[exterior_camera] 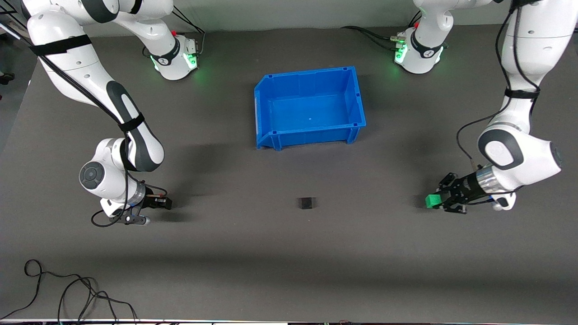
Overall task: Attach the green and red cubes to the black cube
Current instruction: 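Grasp the green cube with the left gripper and carry it toward the black cube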
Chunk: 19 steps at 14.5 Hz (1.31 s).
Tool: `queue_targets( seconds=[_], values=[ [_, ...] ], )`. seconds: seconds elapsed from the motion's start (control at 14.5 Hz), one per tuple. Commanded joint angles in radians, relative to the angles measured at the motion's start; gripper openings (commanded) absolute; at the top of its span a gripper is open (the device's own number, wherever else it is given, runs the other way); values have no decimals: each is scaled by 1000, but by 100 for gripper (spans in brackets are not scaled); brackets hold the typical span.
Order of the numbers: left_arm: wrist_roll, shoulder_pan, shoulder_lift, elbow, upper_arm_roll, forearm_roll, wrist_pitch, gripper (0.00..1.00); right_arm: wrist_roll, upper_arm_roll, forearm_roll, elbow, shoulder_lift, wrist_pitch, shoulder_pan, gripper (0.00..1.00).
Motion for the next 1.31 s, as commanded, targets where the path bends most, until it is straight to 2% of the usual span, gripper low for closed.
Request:
queue_targets(
  seconds=[0.0, 0.28, 0.41, 0.55, 0.69, 0.76, 1.03, 1.1, 1.17, 1.24],
  values=[
    [-184, -108, -1, 41, 16, 15, -9, 32, -16, -3, 15, 11, 7, 1, 2, 62],
    [-277, -225, 22, 84, 16, 13, 14, 32, -16, -3, 15, 10, 7, -1, 2, 52],
    [-335, -283, 55, 130, 18, 16, 17, 32, -16, -3, 15, 10, 7, -2, 0, 43],
    [-377, -337, 86, 167, 19, 36, 17, 32, -16, -5, 15, 10, 7, -2, 0, 30],
    [-451, -392, 130, 216, 21, 68, 17, 32, -16, -5, 15, 10, 4, -4, 0, 7],
    [-504, -412, 154, 240, 21, 94, 17, 32, -15, -5, 17, 10, 1, -4, 0, 0],
    [-634, -449, 227, 323, 18, 170, 17, 32, -13, -6, 17, 13, -8, -25, 0, 0],
    [-636, -456, 243, 343, 16, 168, 17, 32, -12, -8, 17, 16, -4, -25, 0, 26],
    [-638, -466, 259, 360, 16, 164, 17, 32, -10, -6, 17, 19, -2, -25, 0, 31],
    [-638, -470, 275, 375, 16, 161, 17, 32, -12, -6, 17, 19, -4, -25, 0, 67]
  ],
)
